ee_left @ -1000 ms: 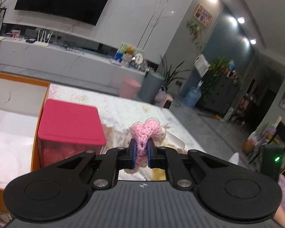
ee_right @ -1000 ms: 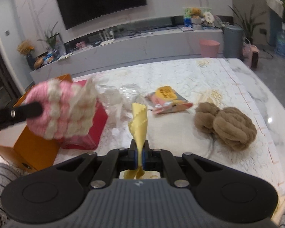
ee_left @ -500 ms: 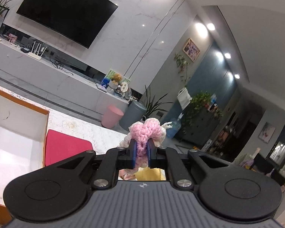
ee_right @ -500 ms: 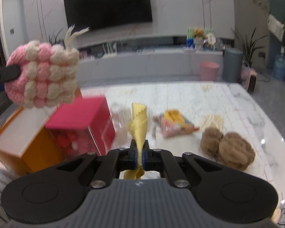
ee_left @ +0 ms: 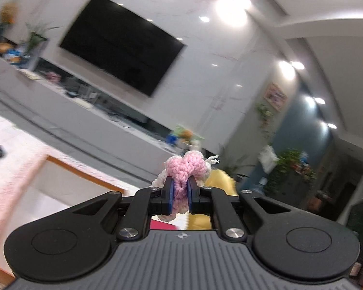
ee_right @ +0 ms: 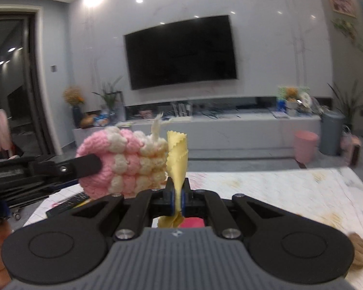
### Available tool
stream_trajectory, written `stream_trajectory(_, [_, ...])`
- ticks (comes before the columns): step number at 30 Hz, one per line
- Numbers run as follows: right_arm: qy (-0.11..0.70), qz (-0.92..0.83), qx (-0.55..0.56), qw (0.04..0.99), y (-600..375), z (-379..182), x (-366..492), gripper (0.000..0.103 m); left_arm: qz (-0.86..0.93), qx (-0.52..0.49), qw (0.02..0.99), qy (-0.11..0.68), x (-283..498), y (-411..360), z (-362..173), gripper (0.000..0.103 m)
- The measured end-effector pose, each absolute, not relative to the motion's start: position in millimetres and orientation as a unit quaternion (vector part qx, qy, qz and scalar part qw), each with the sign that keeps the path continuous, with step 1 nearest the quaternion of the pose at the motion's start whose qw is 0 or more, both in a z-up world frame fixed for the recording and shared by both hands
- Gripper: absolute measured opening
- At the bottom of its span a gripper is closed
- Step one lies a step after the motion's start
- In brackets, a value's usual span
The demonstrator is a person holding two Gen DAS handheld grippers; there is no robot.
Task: Organize soft objects
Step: 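Carry the pink ball with the left gripper while the right gripper carries the yellow cloth over the shoebox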
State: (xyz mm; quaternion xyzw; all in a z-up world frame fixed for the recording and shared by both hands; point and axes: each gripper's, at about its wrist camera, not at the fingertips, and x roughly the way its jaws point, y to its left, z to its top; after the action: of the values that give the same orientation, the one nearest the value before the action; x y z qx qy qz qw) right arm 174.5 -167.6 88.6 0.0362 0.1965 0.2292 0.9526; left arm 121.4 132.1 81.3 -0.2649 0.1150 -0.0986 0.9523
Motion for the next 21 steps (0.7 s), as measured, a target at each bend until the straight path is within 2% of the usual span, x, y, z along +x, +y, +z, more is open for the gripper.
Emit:
stream_trajectory(12, [0.259,0.284,0.019,0.923,-74,49,194,0.002,-0.120,-0.323,0.911,0.226,137,235,11,0.012])
stream_trajectory(21, [0.308,0.302,-0.025,0.902,-33,9,219,0.002,-0.087,-0.262,0.911,0.307,162,214,-2,0.013])
